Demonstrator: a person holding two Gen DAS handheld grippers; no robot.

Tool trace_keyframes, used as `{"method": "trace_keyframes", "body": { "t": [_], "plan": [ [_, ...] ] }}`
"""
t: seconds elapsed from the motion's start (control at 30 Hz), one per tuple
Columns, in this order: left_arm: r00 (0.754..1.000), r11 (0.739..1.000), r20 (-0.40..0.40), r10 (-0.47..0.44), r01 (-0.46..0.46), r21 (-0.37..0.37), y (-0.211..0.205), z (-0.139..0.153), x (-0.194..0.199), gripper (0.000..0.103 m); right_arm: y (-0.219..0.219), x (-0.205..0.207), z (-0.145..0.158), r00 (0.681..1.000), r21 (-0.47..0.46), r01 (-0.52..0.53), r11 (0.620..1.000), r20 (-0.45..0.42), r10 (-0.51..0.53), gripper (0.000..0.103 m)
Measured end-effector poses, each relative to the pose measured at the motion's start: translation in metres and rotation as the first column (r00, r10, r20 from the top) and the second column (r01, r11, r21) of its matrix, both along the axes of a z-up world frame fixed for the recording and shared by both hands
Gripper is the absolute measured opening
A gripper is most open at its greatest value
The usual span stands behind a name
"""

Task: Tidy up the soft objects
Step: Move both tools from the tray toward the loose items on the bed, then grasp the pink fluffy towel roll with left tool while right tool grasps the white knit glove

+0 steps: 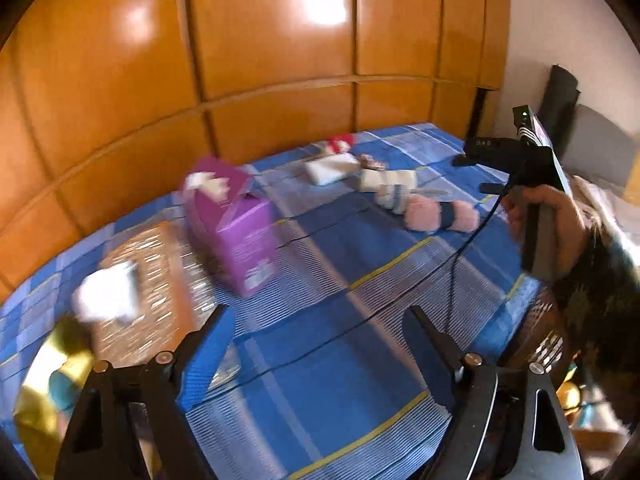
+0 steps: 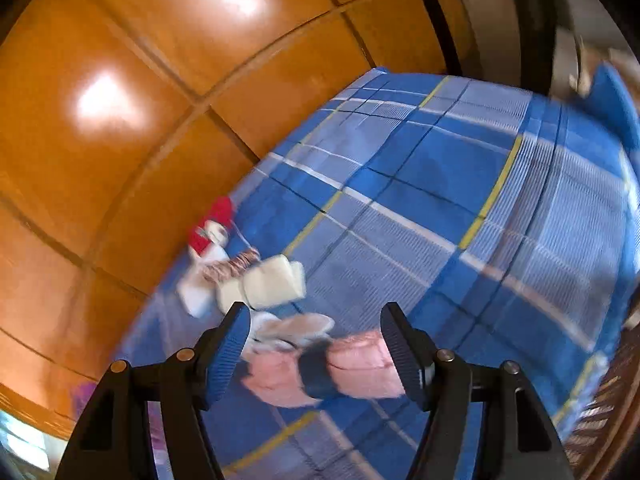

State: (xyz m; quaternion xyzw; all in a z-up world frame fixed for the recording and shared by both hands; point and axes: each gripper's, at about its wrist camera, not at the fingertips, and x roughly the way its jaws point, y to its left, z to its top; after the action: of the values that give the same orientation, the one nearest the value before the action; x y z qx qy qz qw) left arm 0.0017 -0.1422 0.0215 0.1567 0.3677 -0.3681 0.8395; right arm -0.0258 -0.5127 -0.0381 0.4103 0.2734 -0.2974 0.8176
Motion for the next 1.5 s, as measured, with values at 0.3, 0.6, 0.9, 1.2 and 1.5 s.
{"method": "trace_keyframes", "body": {
  "t": [0.3, 0.6, 0.9, 1.2, 1.5],
  "plan": [
    [0.988, 0.993, -0.103, -0.118, 0.120, 0.008, -0.109, -0.028, 0.038, 0.070, -0.004, -0.011, 0.000, 0.994, 0.041, 0.029, 0.999, 0.103, -0.033, 0.069],
    [0.959, 0.974, -0.186, -0.214, 0.223, 0.028, -0.202, -0.077, 0.066, 0.070, -0.003, -0.009, -0.005, 0.990, 0.088, -0.021, 0.996, 0.139, 0.009, 0.069],
    [0.916, 0.977, -0.340, -0.215, 0.208, -0.057, -0.252, -0.113, 0.093, 0.067, -0.003, -0.006, -0.008, 0.988, 0.113, -0.044, 0.993, 0.149, 0.027, 0.069],
    [0.894, 0.979, -0.399, -0.203, 0.170, -0.116, -0.198, -0.109, 0.075, 0.017, 0.002, 0.000, -0.005, 0.989, 0.084, -0.069, 0.994, 0.133, 0.058, 0.069],
    [0.932, 0.998, -0.359, -0.048, 0.054, 0.009, -0.103, -0.111, 0.050, 0.022, 0.015, 0.028, -0.012, 0.980, 0.081, -0.198, 0.977, 0.010, 0.198, 0.069]
  ]
}}
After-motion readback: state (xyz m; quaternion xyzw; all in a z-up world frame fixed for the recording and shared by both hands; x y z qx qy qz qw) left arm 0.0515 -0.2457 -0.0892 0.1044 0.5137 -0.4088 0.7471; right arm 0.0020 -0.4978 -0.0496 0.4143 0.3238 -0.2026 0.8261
